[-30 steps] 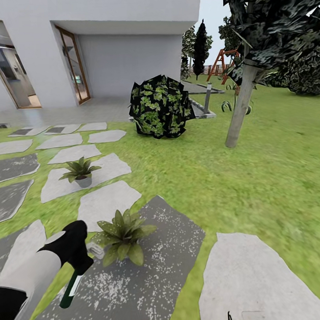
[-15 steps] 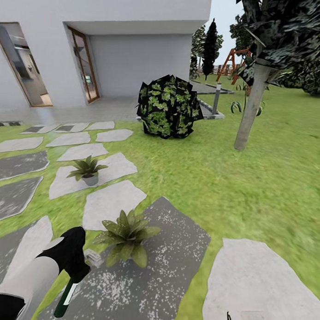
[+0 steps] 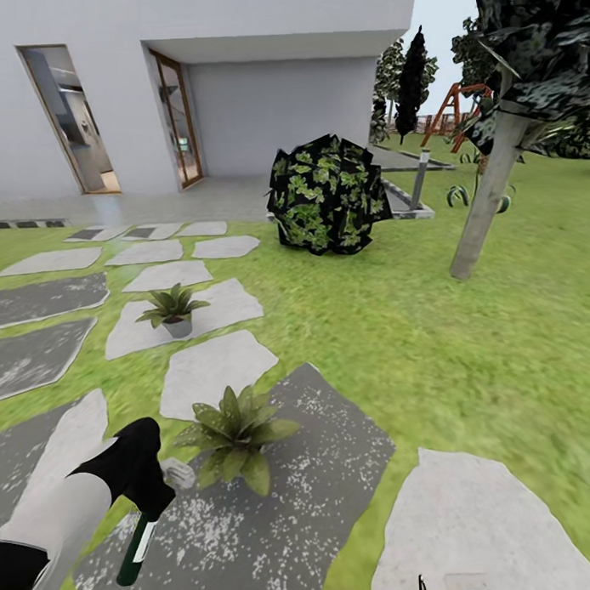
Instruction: Pick up the pesticide atomizer in the garden and spray insectifuge to fully cover both potted plants in the garden.
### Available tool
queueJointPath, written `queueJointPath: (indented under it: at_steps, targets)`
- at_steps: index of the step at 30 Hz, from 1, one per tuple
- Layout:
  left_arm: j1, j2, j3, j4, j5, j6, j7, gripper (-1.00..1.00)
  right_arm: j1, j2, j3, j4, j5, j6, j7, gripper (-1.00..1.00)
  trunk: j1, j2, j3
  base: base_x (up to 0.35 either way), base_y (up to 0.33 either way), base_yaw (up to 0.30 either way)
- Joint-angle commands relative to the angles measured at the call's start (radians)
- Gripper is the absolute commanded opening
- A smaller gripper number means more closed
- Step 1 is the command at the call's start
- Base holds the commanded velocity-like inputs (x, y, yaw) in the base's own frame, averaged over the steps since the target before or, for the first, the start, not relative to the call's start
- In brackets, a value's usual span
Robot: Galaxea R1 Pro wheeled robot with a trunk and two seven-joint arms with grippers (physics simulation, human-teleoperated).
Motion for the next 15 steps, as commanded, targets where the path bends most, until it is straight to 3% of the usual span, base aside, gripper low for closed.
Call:
queueJointPath:
  at_steps: [1,4,8,15]
  targets:
    - [0.000,0.001,-0.004,-0.002,0.005,0.005,-0.011,-1.00,0.000,0.000,0.009,0.000,-0.010,-0.002,-0.001,1.00,0.000,0.000,-0.001,0.014,-0.237,0.001]
    - [0.000,0.003,-0.005,0.000,0.029,0.005,-0.011,-1.00,0.000,0.000,0.009,0.000,-0.010,-0.003,-0.001,1.00,0.000,0.000,-0.001,0.005,-0.228,0.000]
    - [0.001,0.007,-0.005,0.000,0.032,0.005,-0.011,-1.00,0.000,0.000,0.009,0.000,-0.010,-0.002,-0.001,1.00,0.000,0.000,-0.001,0.000,-0.253,0.051]
    - [0.001,0.006,-0.002,-0.007,0.032,0.005,-0.008,-1.00,0.000,0.001,0.010,0.001,-0.010,-0.002,-0.001,1.00,0.000,0.000,-0.001,0.000,-0.272,0.242]
